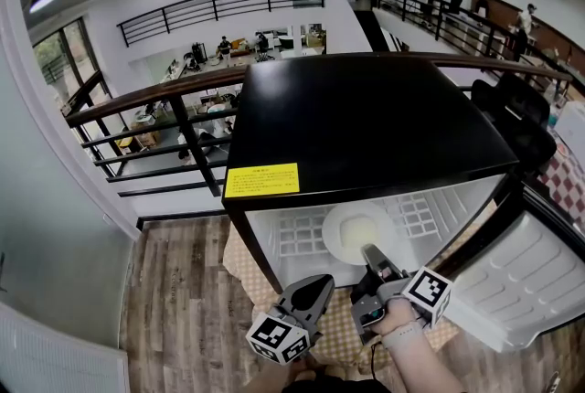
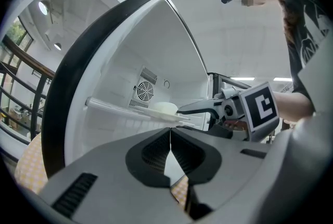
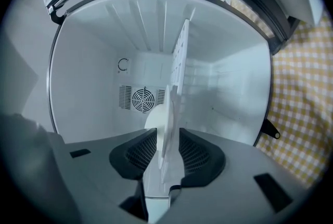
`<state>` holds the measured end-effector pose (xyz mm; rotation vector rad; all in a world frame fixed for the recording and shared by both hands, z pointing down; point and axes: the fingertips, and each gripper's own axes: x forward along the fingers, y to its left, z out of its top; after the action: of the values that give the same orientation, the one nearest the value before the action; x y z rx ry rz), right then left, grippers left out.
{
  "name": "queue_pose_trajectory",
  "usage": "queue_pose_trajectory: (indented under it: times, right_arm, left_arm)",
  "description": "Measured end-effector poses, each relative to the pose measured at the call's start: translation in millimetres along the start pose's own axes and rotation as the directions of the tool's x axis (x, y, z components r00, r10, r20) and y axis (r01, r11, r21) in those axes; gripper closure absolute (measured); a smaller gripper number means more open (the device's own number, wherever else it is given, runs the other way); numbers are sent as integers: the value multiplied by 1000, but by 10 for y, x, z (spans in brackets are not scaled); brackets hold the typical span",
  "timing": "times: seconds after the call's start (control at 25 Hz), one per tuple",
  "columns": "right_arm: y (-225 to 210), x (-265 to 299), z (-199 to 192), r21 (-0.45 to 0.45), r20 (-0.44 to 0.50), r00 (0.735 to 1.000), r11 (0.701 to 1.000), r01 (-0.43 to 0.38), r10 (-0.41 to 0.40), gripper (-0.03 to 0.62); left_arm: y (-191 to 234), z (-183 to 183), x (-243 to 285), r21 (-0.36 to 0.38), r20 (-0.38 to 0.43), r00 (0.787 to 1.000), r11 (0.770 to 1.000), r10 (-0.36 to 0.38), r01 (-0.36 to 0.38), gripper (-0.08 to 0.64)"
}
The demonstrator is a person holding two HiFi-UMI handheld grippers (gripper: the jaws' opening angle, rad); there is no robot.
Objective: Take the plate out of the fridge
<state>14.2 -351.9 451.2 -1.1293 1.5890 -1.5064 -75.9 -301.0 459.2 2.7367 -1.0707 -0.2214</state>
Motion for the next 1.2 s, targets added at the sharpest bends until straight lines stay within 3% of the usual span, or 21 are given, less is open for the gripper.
queue_pose_trajectory:
  times: [0.24,0.36,0.76,1.0,1.2]
  right_arm:
    - [0,36,2,34,20,999,998,-46,45,468]
    - [-9,21,5,48,36,999,998,-41,39,528]
    - [-17,-63,-6,13,5,1000,1000,-27,27,529]
    - [-13,10,19,33,-36,995,995,-91,92,526]
    - [-18,34,33,105,-18,990,985,-140,143,528]
  left_arm:
    - [12,0,-6,0,-2,1000,1000,2,-2,549]
    - [20,3,-17,0,-2,1000,1000,4,-4,549]
    - [30,4,-21,0,-3,1000,1000,7,-7,549]
    - [24,12,-29,1,-6,1000,1000,3,-3,549]
    - [30,-11,-22,-3,-12,1000,1000,4,-4,549]
